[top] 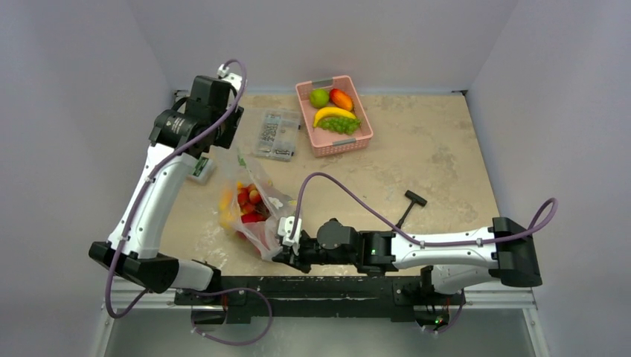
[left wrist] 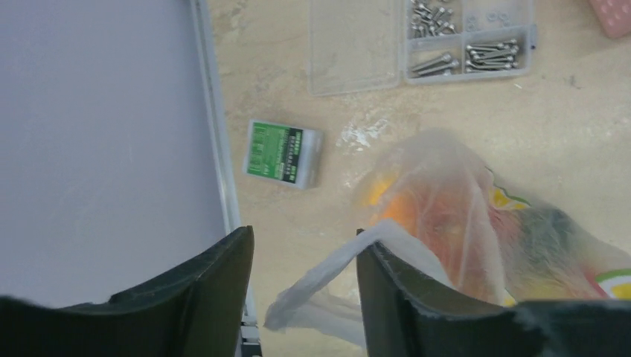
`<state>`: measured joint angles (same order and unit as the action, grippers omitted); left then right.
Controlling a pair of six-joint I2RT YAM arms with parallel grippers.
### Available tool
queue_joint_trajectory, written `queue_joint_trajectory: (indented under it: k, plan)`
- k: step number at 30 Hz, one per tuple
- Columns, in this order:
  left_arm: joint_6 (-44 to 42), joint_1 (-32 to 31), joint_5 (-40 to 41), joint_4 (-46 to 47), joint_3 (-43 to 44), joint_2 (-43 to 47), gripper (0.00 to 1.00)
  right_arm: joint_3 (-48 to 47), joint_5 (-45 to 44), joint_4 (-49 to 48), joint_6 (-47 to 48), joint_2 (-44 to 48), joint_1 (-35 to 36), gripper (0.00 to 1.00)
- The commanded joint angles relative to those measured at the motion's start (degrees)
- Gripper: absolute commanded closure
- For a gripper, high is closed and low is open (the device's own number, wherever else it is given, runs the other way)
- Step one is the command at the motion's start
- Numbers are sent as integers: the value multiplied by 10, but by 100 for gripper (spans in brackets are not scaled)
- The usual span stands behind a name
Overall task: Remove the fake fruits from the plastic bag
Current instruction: Adjust the plastic bag at the center of the board.
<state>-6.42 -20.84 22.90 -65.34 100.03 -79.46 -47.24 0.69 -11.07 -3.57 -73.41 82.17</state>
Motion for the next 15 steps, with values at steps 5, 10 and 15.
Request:
queue_joint_trajectory:
  k: [5, 10, 15]
  plan:
    - [180, 14, 64, -62, 25, 94, 0, 4, -1, -30, -48, -1, 13, 100]
    - [279, 13, 17, -72, -84, 239, 0, 3, -6, -60, -72, -14, 14, 100]
    - [325, 13, -55, -78, -209, 352, 1, 7, -14, -85, -93, -14, 13, 100]
